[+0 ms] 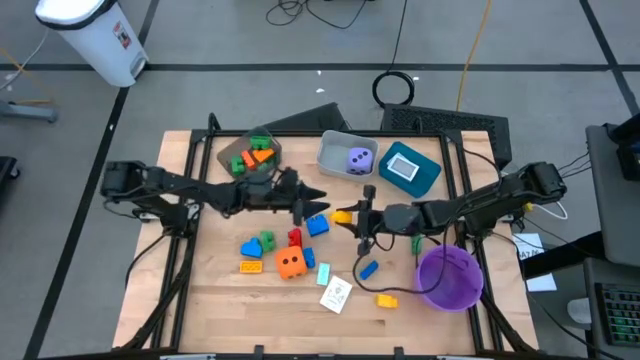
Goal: Pick & Place Toys
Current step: Put the yellow gamepiece into the black bin
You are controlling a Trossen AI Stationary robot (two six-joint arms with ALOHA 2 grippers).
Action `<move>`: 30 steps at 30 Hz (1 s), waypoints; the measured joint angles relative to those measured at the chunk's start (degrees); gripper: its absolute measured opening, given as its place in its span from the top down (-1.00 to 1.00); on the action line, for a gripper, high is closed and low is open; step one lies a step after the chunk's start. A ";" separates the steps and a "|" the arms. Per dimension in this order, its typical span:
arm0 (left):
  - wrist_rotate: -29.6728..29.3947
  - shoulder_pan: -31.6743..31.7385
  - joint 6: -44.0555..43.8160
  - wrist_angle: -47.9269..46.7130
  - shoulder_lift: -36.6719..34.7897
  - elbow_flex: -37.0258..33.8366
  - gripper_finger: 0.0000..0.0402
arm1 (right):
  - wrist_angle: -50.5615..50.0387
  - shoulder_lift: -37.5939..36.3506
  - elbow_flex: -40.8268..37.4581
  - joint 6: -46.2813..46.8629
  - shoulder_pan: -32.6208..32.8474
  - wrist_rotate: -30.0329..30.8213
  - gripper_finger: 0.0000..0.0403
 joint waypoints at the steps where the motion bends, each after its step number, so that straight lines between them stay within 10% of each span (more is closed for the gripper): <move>1: 1.24 0.32 -0.59 -0.11 1.32 1.07 -0.53 | -0.26 -0.09 0.01 0.04 0.00 0.67 0.36; 17: 3.80 0.57 -3.91 0.05 9.07 6.45 -0.50 | -0.90 -0.11 0.02 -1.81 0.01 6.70 0.36; 30: 3.91 0.57 -3.84 -0.42 9.05 6.44 0.22 | -1.20 -0.11 0.02 -3.15 0.03 6.79 0.35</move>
